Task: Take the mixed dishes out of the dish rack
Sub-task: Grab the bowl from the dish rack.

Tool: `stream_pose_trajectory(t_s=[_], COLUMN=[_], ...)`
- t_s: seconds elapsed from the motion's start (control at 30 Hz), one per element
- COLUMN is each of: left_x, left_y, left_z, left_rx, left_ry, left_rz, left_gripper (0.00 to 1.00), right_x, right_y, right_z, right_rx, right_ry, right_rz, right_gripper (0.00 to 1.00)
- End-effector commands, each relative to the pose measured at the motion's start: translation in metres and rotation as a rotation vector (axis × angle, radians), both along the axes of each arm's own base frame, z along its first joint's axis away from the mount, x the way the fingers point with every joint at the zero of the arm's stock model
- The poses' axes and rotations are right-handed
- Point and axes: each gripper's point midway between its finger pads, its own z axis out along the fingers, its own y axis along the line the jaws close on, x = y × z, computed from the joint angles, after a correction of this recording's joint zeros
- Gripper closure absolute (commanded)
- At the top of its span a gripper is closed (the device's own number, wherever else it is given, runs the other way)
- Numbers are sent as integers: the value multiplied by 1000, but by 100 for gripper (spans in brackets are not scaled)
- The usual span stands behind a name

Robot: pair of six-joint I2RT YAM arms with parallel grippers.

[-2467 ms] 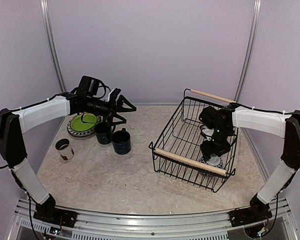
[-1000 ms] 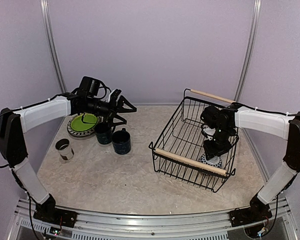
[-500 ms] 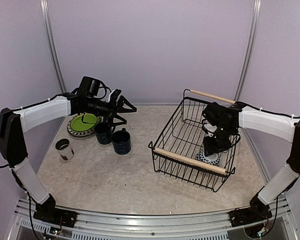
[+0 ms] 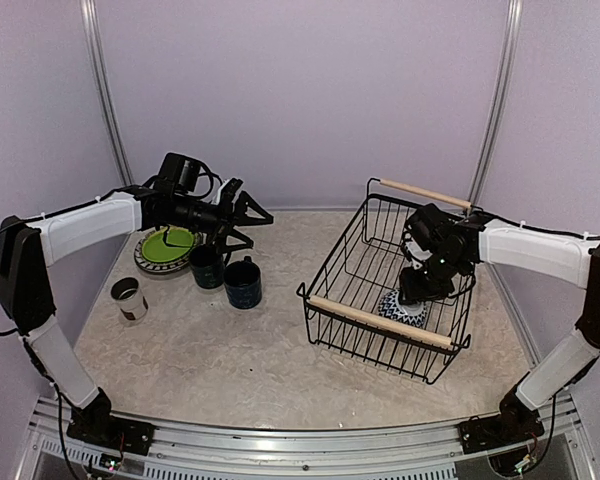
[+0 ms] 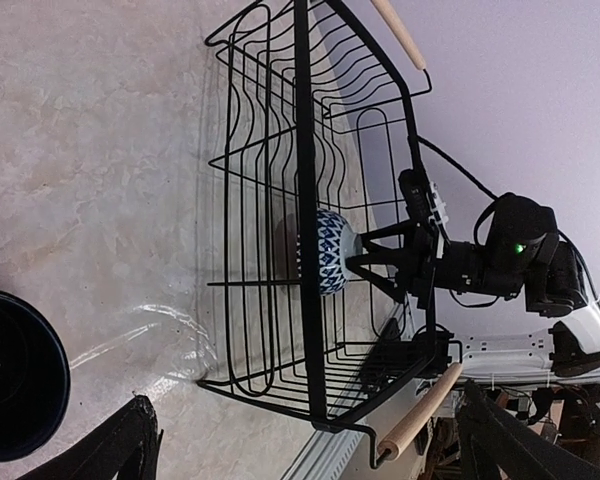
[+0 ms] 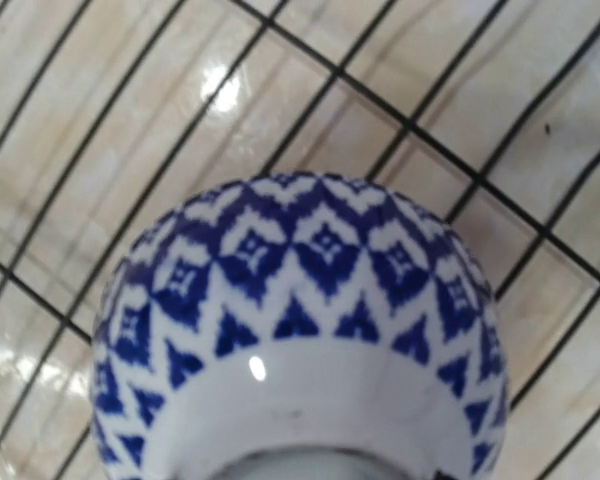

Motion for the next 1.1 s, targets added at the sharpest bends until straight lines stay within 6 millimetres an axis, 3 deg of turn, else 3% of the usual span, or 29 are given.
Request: stream_pose_trajectory(t_s=[0.0,0.23,0.47,0.7,0.93,1.07], left_x=[-1,-1,-1,-11,-15,-15], left_y=[-1,4,4,-22,-59,-86], left_z=[11,22,49,72,91,92], left_rx=[9,29,35,-3,-45,-55], left_ry=[-45,-98,-158,-106,-120,-131], left_rz=[-5,9,24,-8,-39,-78], left_gripper=[1,2,1,1,2,2], right_x=[14,20,32,36,33,28], right_y=[7,10,14,8,2,3], right_z=[23,31,42,63,103,126], right_rx=[98,161,196,234,325,389], right_ry=[-110,-191,-268,-373,-525,-599], right_rz=[-40,-59,-63,-93,-97,-80], right_gripper=[94,98,99,99,100,99])
